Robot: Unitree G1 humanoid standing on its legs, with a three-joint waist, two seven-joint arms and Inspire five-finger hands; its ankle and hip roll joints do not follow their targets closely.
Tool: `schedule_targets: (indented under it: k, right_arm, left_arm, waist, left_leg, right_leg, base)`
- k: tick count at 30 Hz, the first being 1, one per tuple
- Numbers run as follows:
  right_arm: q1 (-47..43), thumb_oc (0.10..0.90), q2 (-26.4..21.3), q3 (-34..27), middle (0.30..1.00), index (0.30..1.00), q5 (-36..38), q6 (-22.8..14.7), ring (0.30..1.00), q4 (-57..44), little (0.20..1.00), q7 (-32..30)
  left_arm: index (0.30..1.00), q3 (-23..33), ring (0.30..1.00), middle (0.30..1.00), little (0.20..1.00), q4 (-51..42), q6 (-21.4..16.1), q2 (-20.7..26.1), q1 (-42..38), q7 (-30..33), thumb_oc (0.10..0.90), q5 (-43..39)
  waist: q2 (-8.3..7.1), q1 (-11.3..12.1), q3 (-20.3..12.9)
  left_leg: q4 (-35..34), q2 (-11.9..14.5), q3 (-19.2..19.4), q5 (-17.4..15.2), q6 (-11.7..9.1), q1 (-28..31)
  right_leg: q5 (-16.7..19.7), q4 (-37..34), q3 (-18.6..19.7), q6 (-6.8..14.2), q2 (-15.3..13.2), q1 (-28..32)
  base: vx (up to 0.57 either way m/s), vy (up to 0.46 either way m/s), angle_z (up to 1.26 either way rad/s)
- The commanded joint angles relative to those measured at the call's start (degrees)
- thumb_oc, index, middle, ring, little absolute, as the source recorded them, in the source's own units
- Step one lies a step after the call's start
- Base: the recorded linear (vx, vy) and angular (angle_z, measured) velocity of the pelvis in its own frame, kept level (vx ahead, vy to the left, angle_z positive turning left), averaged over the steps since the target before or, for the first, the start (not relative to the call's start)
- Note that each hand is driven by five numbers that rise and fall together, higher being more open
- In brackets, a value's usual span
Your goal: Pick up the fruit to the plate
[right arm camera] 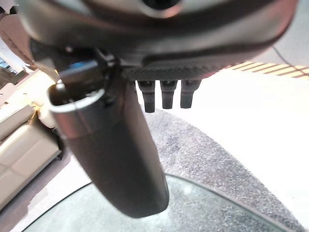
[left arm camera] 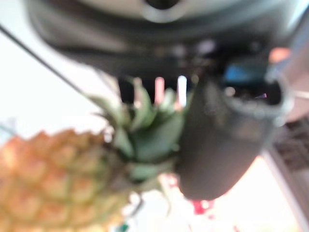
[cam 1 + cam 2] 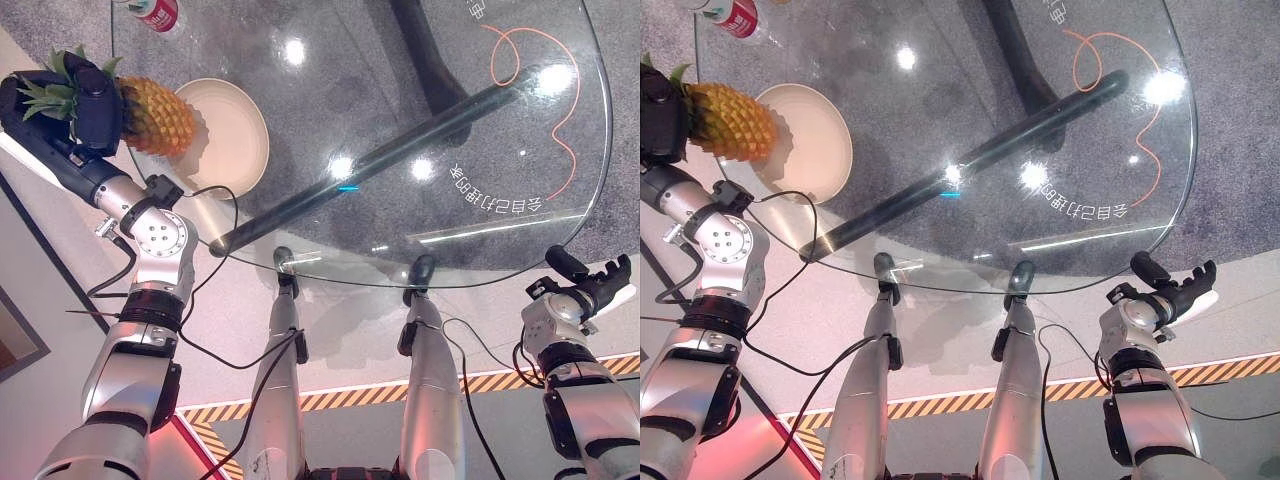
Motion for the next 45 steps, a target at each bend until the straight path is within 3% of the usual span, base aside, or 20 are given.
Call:
schedule_targets:
  k: [1, 21, 45]
  right_arm:
    - [0.07, 0.800, -5.45, -1.84, 0.900, 0.900, 1.64, -2.75, 0.900, 2.70, 0.900, -0.18]
    - [-2.07, 0.800, -4.75, -0.73, 0.900, 0.900, 1.74, -3.59, 0.900, 1.05, 0.900, -0.61]
    - [-4.84, 0.800, -4.05, 0.66, 0.900, 0.900, 1.33, -4.61, 0.900, 0.78, 0.900, -1.15]
  left_arm:
    - [0.300, -0.07, 0.300, 0.300, 0.200, -0.06, -5.41, 5.65, -9.21, 2.06, 0.100, 5.32]
    - [0.300, -3.29, 0.300, 0.300, 0.200, 2.35, -3.96, 5.35, -11.14, 8.25, 0.100, 14.77]
    - [0.300, -3.92, 0.300, 0.300, 0.200, 6.22, -7.04, 4.31, -13.15, 6.93, 0.100, 9.66]
  waist:
    - [-2.29, 1.90, -0.98]
    - [-2.80, 1.45, -0.98]
    - [-3.43, 0.99, -0.98]
  left_leg:
    - [5.22, 3.46, -0.30, -6.00, -3.76, 0.51]
    - [5.46, 3.08, -0.67, -6.16, -3.46, -0.85]
    - [6.63, 2.57, -0.99, -6.76, -3.43, -2.91]
  right_leg:
    - [5.37, -3.75, -4.00, 0.88, -0.31, 2.01]
    - [5.67, -3.90, -3.51, 0.57, 0.43, 0.55]
    - [5.62, -3.59, -2.97, 0.38, 1.20, -1.37]
  base:
    - [0.00, 0.000, 0.00]
    - [0.00, 0.000, 0.00]
    - [0.00, 0.001, 0.00]
